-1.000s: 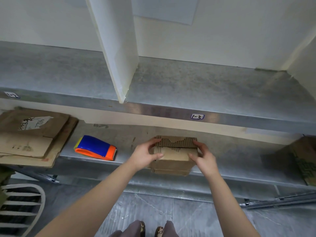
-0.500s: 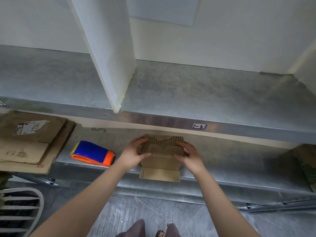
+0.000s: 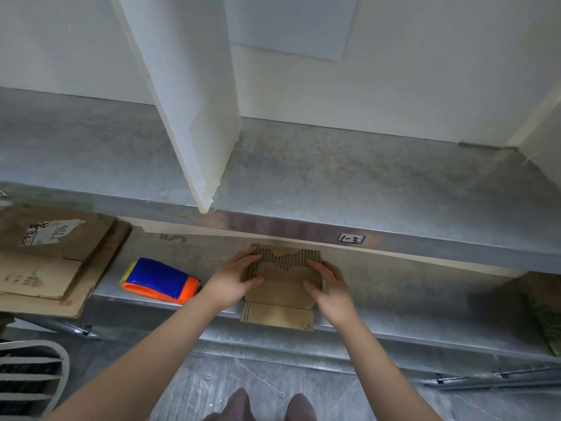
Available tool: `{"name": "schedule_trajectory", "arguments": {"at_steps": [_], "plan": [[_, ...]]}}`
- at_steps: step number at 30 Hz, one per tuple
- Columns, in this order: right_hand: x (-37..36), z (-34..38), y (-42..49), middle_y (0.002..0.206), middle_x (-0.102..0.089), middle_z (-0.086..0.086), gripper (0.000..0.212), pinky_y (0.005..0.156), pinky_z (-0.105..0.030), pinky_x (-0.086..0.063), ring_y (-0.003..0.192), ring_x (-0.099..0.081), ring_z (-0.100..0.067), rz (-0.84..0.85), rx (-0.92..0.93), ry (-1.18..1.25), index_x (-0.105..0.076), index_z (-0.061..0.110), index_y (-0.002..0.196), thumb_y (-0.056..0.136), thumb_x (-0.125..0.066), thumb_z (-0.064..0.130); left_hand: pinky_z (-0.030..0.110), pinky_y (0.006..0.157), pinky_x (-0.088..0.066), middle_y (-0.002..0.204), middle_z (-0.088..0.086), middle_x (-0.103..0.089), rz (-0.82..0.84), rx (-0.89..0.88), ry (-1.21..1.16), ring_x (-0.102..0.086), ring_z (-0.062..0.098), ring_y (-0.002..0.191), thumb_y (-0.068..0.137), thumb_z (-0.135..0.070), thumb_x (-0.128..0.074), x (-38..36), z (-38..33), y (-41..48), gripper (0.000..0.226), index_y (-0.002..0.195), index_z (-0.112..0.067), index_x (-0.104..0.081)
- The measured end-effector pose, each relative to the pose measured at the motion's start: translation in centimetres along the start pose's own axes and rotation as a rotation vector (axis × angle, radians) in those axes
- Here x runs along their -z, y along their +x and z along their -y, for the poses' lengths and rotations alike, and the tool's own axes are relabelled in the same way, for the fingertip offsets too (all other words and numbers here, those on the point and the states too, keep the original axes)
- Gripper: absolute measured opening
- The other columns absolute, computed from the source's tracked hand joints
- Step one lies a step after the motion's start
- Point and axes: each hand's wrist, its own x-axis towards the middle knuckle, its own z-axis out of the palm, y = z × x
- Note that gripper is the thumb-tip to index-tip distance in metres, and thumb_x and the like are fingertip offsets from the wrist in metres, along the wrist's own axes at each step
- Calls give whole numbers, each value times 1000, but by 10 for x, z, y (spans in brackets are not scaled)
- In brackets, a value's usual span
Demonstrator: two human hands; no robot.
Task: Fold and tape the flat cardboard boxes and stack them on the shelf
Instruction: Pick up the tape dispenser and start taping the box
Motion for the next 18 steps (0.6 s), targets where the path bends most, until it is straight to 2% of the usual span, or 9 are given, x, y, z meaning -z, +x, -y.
{"name": "schedule_trajectory", "arguments": {"at_steps": [2, 5, 7, 10, 13, 18], "plan": [[0, 3, -6, 146, -39, -3, 49, 108, -28, -34, 132, -41, -24, -42, 52, -104, -50, 29, 139, 92, -64, 27, 29, 115, -25, 157, -10, -22, 4, -22, 130, -25, 13, 142, 93, -39, -58, 0, -4, -3, 58, 146, -25, -38], [3, 12, -18, 144, -44, -5, 49, 106, -31, -35, 132, -40, -25, -145, 55, -95, -48, 23, 140, 93, -60, 28, 29, 114, -25, 159, -7, -20, -44, -64, 221, -22, 17, 143, 95, -36, -55, 5, -14, -11, 63, 151, -24, -29], [7, 20, -26, 139, -50, -6, 45, 103, -32, -37, 130, -42, -26, -217, 79, -116, -53, 20, 137, 93, -60, 28, 32, 115, -27, 159, -4, -20, -77, -102, 249, -20, 18, 144, 96, -36, -55, 12, -20, -19, 66, 152, -22, -24], [10, 35, -38, 133, -57, -5, 38, 104, -39, -42, 128, -45, -28, -267, 226, -262, -61, 20, 130, 92, -62, 28, 40, 112, -33, 158, -1, -25, -143, -171, 383, -21, 20, 145, 96, -40, -52, 25, -24, -35, 66, 153, -22, -23], [2, 56, -47, 132, -59, -5, 36, 105, -46, -42, 130, -45, -31, -260, 371, -363, -64, 19, 126, 91, -63, 27, 40, 111, -31, 155, 1, -32, -155, -243, 570, -25, 23, 145, 96, -46, -48, 39, -17, -53, 60, 149, -23, -33], [-44, 96, -55, 141, -52, 1, 40, 106, -43, -37, 138, -37, -26, -134, 505, -477, -56, 27, 133, 94, -53, 35, 40, 117, -21, 152, 3, -38, -132, -298, 744, -28, 25, 144, 95, -48, -48, 66, 14, -80, 55, 144, -24, -41]]}}
